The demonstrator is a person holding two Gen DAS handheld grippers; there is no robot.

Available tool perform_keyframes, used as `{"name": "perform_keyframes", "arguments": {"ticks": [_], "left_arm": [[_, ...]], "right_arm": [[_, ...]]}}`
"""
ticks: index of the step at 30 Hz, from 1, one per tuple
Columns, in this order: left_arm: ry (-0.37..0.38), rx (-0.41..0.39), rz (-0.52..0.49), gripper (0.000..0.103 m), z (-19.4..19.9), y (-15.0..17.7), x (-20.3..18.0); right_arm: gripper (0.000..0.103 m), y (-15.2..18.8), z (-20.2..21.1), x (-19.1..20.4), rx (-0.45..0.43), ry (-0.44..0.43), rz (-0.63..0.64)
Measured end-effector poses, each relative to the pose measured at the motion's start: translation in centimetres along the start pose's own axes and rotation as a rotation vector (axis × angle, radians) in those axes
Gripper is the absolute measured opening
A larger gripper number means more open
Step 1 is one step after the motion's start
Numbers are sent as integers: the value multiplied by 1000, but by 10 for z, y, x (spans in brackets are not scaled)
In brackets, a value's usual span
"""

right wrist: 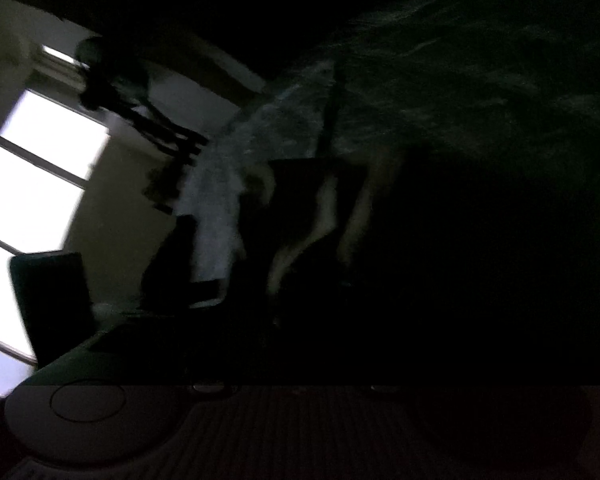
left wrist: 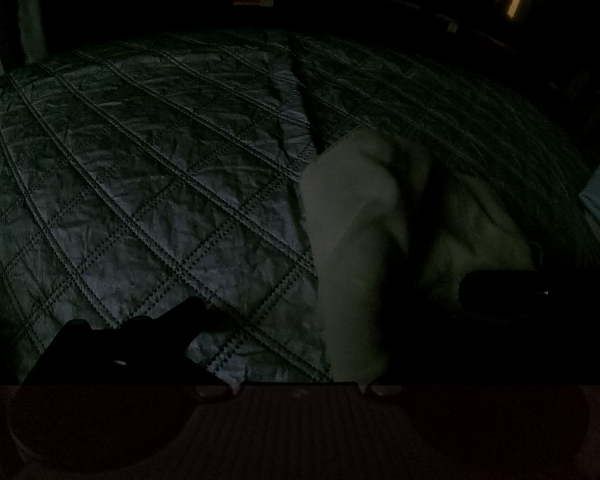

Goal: Fold clothes

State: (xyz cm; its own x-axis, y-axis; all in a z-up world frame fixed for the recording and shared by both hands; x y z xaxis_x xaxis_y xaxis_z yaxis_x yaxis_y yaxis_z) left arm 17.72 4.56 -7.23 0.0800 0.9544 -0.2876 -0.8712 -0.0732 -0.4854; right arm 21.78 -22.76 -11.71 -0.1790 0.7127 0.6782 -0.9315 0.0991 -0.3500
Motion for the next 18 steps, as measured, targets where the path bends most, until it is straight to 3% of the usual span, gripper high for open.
{"name": "perform_keyframes", "arguments": {"ticks": [1, 3, 12, 16, 18], "left_arm": [[0, -1, 3, 101, 1, 0, 0], [3, -3, 13, 100, 2, -2, 2], [82, -103, 79, 81, 31, -21, 7], [70, -159, 147, 75, 44, -22, 7], [70, -160, 183, 73, 42, -27, 13]], "right_arm": [[70, 0, -2, 1, 1, -6, -8], [37, -1, -6, 2, 2, -17, -24], [30, 13, 13, -19, -60, -112, -195], [29, 10, 40, -19, -170, -107, -239], [29, 5, 62, -22, -268, -93, -269]]}}
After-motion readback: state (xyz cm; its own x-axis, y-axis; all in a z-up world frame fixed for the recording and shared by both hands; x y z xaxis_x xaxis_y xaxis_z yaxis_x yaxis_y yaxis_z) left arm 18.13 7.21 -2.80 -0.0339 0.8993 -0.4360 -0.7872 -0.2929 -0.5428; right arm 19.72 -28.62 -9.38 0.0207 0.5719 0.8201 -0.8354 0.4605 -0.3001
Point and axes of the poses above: each gripper's, at about its wrist camera, not at the fingertips, and z roughly against the way its jaws point, x to its left, y to its underside, the point moved 2 cm from there along -z, roughly the way its jaws point, and after that the axes turned 9 degrees about y, right-handed, at the moved point
